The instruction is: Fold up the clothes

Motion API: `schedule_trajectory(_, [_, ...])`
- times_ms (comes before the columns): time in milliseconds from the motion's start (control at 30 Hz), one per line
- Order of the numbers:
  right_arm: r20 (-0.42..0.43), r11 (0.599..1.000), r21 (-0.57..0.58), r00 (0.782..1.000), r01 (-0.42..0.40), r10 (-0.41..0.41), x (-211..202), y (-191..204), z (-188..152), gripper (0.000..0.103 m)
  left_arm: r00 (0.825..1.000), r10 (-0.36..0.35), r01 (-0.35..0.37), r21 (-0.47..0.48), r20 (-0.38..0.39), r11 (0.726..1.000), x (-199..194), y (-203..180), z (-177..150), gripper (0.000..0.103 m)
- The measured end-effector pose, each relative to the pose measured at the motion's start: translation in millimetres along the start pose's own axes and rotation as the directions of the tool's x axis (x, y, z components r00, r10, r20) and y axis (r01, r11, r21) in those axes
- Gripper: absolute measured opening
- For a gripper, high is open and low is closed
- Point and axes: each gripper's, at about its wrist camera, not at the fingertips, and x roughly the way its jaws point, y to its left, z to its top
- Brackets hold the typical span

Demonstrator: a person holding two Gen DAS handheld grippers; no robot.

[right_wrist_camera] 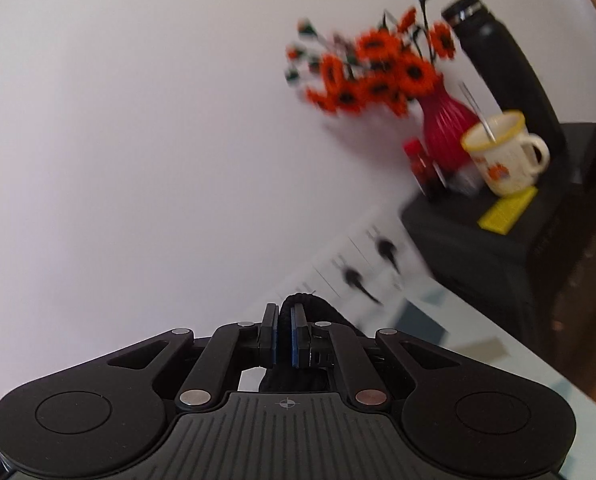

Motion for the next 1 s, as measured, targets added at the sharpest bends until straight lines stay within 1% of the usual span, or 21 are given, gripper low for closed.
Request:
schedule_trajectory(33, [-0.045,0.999,-0.008,0.998,0.042,-0.043,8,-4,-8,0.006,0.997,0.019,-0.020,-0.013,-0.072,1.000,15,8,-9,0.017])
schedule_trajectory(100, [-0.120,0.991,-0.028,0.984,0.133,-0.135,21,-13,-27,0.006,0.980,0.069,-0.074,-0.019,-0.188,0.997,44,23,-32,0.040])
schedule_trajectory(200, [-0.206,0.966,-0.061,0.944,0.251,-0.258,32,-26,-53,0.006,0.937,0.195,-0.188,0.052,-0.289,0.981,92,37,-57,0.055])
schedule_trajectory(233, [-0.233,0.955,-0.073,0.926,0.288,-0.297,36,-30,-62,0.006,0.919,0.238,-0.224,0.078,-0.316,0.971,109,42,-64,0.056])
schedule_trajectory(300, [-0.262,0.945,-0.073,0.908,0.320,-0.328,36,-36,-75,0.006,0.889,0.284,-0.271,0.088,-0.360,0.959,139,49,-74,0.057])
schedule_trajectory(400, [-0.271,0.942,-0.080,0.902,0.327,-0.336,32,-35,-84,0.006,0.866,0.294,-0.282,0.090,-0.404,0.955,174,44,-81,0.060])
schedule_trajectory(433, [-0.273,0.941,-0.082,0.901,0.328,-0.338,30,-34,-87,0.007,0.867,0.290,-0.271,0.105,-0.405,0.957,186,40,-81,0.062])
schedule_trajectory(467, [-0.275,0.940,-0.085,0.899,0.329,-0.340,29,-34,-89,0.010,0.865,0.298,-0.268,0.130,-0.405,0.955,198,35,-82,0.070])
schedule_trajectory(500, [-0.274,0.938,-0.103,0.897,0.331,-0.347,27,-30,-90,0.015,0.850,0.337,-0.296,0.163,-0.404,0.941,210,31,-84,0.073])
schedule_trajectory(533, [-0.272,0.934,-0.127,0.894,0.333,-0.356,25,-26,-90,0.018,0.835,0.377,-0.324,0.195,-0.401,0.926,223,28,-86,0.073])
schedule_trajectory(567, [-0.269,0.930,-0.150,0.891,0.335,-0.365,23,-21,-90,0.025,0.816,0.422,-0.364,0.215,-0.395,0.906,231,28,-89,0.070])
schedule_trajectory(600, [-0.267,0.925,-0.174,0.888,0.337,-0.374,20,-16,-89,0.033,0.812,0.435,-0.382,0.209,-0.389,0.900,236,31,-91,0.043])
schedule_trajectory(633, [-0.264,0.920,-0.198,0.885,0.339,-0.383,18,-12,-89,0.037,0.815,0.434,-0.391,0.188,-0.384,0.901,236,35,-92,0.022])
schedule_trajectory(667, [-0.261,0.914,-0.221,0.882,0.340,-0.392,16,-7,-89,0.044,0.825,0.419,-0.387,0.162,-0.380,0.908,232,38,-92,0.013])
schedule_trajectory(700, [-0.259,0.914,-0.241,0.886,0.326,-0.384,14,-1,-89,0.049,0.834,0.404,-0.381,0.138,-0.375,0.914,227,42,-92,0.012])
schedule_trajectory(733, [-0.257,0.916,-0.260,0.893,0.305,-0.370,12,5,-89,0.051,0.847,0.389,-0.365,0.135,-0.361,0.921,218,43,-91,0.011])
schedule_trajectory(767, [-0.257,0.918,-0.281,0.900,0.279,-0.352,12,12,-89,0.054,0.856,0.383,-0.353,0.150,-0.348,0.924,207,43,-90,0.011])
schedule_trajectory(833, [-0.264,0.920,-0.325,0.914,0.217,-0.309,15,27,-89,0.055,0.873,0.360,-0.322,0.166,-0.328,0.932,181,44,-88,0.011])
schedule_trajectory(900, [-0.291,0.924,-0.354,0.922,0.145,-0.257,24,43,-89,0.056,0.888,0.315,-0.283,0.140,-0.335,0.949,149,48,-82,0.011])
schedule_trajectory(933, [-0.307,0.925,-0.364,0.924,0.107,-0.228,30,50,-89,0.056,0.892,0.295,-0.267,0.127,-0.344,0.955,133,52,-82,0.011])
schedule_trajectory(1000, [-0.354,0.928,-0.372,0.919,0.030,-0.172,49,65,-94,0.058,0.889,0.266,-0.235,0.128,-0.372,0.964,100,58,-87,0.012])
